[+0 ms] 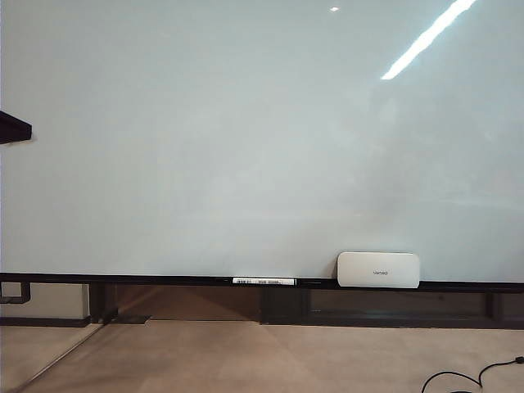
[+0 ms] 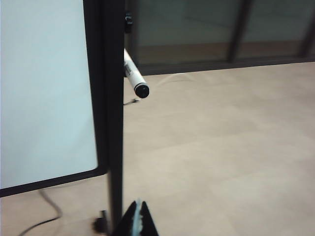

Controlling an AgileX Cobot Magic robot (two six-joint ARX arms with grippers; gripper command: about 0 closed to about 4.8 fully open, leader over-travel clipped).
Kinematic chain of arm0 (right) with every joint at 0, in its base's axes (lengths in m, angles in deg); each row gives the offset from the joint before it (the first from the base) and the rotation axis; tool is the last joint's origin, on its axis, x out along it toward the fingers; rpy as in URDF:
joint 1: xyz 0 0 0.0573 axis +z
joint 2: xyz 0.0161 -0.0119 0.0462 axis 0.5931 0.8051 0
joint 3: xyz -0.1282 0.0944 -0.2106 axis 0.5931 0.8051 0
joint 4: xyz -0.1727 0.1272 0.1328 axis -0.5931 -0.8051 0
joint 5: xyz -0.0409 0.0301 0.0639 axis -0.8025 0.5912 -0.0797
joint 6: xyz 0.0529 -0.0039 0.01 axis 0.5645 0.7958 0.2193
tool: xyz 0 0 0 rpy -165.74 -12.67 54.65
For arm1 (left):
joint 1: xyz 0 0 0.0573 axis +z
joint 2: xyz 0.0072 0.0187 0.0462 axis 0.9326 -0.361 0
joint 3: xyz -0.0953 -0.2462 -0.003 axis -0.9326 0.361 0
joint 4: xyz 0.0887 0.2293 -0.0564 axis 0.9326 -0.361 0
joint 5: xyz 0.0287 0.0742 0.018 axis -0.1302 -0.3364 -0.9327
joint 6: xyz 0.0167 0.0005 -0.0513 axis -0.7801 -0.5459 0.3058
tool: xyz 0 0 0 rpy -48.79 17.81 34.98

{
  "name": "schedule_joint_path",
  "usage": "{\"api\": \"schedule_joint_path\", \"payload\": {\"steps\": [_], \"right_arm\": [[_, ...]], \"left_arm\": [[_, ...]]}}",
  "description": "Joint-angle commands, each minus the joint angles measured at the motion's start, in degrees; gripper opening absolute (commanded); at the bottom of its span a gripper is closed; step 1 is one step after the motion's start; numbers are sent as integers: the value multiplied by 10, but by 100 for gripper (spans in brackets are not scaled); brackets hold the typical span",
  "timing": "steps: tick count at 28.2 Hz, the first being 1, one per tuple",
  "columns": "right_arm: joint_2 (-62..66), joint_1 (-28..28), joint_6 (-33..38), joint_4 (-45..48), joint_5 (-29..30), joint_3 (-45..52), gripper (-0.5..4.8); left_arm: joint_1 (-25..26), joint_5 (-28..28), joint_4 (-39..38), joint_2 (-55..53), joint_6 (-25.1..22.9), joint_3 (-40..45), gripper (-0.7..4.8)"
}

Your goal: Reach to the right to find the marker pen, pick it up, and write the number 18 on the whiteboard.

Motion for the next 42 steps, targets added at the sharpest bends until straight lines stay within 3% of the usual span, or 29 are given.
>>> {"api": "schedule_joint_path", "payload": {"steps": [1, 11, 17, 29, 35, 37, 40, 42], "right_arm": [[38, -23, 23, 3, 79, -39, 3], [187, -39, 50, 2, 229, -188, 14], [249, -38, 49, 15, 228, -244, 27], [354, -12, 54, 71, 217, -336, 28], [365, 8, 52, 96, 191, -358, 108], [365, 12, 50, 96, 184, -366, 151], [365, 15, 49, 94, 169, -379, 270], [365, 15, 49, 94, 150, -383, 287]], "left_arm": [[0, -7, -2, 0, -12, -1, -3], [0, -9, -18, -1, -14, -1, -3], [0, -45, -29, -1, -13, -1, -3], [0, -37, -30, -5, 4, -1, -6], [0, -37, -27, -8, 17, -1, -5], [0, -43, -27, -8, 17, -1, -5], [1, -45, -27, -8, 14, -1, -5], [1, -51, -27, -8, 14, -1, -5]]}}
